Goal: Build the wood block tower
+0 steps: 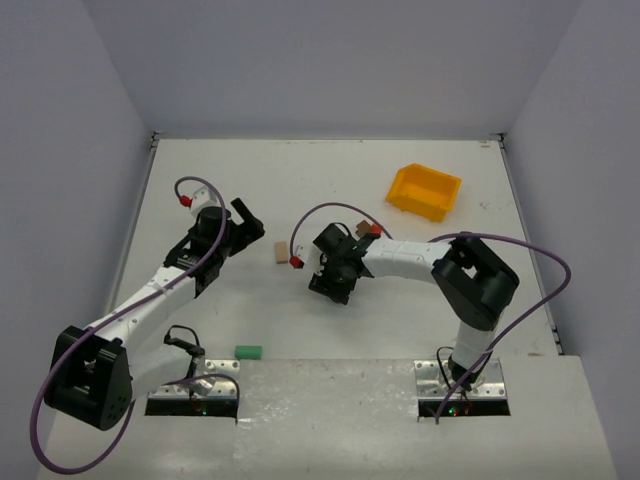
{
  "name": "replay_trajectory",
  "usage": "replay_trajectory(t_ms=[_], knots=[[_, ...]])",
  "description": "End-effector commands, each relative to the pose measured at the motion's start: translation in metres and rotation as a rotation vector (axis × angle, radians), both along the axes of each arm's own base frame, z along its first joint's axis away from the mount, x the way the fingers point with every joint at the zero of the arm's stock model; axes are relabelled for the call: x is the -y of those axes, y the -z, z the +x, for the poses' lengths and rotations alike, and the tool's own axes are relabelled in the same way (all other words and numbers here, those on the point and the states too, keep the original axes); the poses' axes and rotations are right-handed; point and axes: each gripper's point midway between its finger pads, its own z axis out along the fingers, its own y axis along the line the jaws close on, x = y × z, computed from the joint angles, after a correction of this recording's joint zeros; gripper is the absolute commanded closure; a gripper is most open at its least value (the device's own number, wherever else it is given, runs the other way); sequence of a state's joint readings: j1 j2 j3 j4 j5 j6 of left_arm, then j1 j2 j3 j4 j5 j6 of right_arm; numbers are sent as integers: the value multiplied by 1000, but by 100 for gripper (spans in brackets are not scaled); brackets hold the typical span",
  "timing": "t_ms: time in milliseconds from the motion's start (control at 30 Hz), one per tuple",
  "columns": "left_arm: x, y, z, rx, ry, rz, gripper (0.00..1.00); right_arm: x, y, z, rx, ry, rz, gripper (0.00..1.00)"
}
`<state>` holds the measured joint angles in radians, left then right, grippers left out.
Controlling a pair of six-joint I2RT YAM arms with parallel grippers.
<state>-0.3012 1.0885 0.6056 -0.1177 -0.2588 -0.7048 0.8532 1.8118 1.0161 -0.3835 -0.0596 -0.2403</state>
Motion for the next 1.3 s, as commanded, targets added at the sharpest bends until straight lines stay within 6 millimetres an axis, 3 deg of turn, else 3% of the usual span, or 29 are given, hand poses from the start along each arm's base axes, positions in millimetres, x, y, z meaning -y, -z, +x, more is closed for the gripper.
replay_trajectory(t_ms=[0,133,233,400,500,567,600,700,900,1267], knots=[[1,-9,2,33,4,-10,0,-15,-15,14,59,-19,54,32],[1,-10,2,39,7,-8,0,-17,-26,16,105,-35,100,20],[2,-13,2,47,13,-7,0,-19,-54,21,175,-52,155,2],[3,-17,0,66,30,-8,0,-10,-103,44,304,0,220,1],[4,-21,-1,77,38,-16,0,15,-121,72,334,252,256,1],[4,-23,-2,89,40,-19,0,55,-117,93,322,597,235,1],[4,-24,-2,93,40,-20,0,70,-108,93,302,703,218,1],[6,-25,-2,102,49,-24,0,88,-85,89,240,830,193,1],[6,-24,-3,98,52,-23,0,103,-55,104,158,973,158,1],[8,-27,-4,107,68,-27,0,97,-18,126,125,1016,138,2]])
